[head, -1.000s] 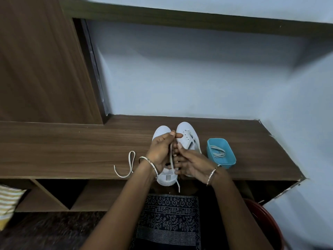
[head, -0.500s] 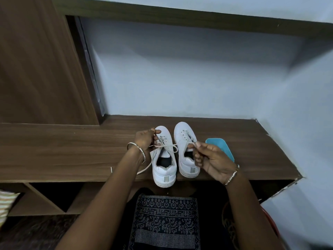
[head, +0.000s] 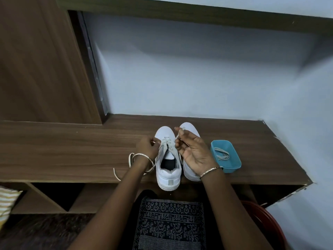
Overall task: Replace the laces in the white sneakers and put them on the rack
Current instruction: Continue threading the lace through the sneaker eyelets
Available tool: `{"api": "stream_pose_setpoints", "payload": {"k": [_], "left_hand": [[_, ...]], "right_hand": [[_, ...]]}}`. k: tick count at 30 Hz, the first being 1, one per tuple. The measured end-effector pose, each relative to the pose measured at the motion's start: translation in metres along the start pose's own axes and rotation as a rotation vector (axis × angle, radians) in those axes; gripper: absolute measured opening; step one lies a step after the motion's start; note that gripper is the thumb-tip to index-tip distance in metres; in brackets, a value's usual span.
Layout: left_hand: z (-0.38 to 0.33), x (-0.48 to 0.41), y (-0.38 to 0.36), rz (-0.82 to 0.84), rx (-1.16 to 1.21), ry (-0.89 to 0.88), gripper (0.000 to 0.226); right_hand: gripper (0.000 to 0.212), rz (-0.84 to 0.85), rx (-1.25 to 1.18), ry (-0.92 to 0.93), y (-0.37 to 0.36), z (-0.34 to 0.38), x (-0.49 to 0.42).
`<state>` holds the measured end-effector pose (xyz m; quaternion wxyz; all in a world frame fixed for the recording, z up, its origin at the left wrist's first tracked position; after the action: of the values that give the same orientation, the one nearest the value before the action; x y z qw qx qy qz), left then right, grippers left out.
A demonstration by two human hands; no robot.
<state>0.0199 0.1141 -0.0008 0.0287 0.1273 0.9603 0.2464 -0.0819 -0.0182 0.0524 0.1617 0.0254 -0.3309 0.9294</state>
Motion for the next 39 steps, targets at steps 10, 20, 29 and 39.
{"api": "stream_pose_setpoints", "payload": {"k": [10, 20, 29, 39], "left_hand": [[0.006, 0.01, -0.018, 0.003, -0.284, -0.096, 0.026], [0.031, 0.004, -0.02, 0.058, 0.129, 0.055, 0.011], [0.036, 0.005, -0.023, 0.112, 0.461, 0.177, 0.016], [0.034, -0.003, -0.022, 0.128, 0.468, 0.154, 0.026]], "right_hand": [[0.009, -0.364, 0.698, 0.146, 0.012, -0.048, -0.052], [0.008, -0.414, 0.916, 0.121, 0.032, -0.061, -0.06], [0.013, -0.463, 1.059, 0.17, 0.028, -0.073, -0.068], [0.018, -0.427, 0.889, 0.099, 0.034, -0.076, -0.072]]}}
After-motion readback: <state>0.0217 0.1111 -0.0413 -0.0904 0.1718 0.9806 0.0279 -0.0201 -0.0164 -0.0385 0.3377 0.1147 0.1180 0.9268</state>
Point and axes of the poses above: each hand's wrist, its own x-axis away from the middle knuckle, its own y-axis out of the back of the hand, z = x × y, the point moved 1 cm from there along -x, towards the middle knuckle
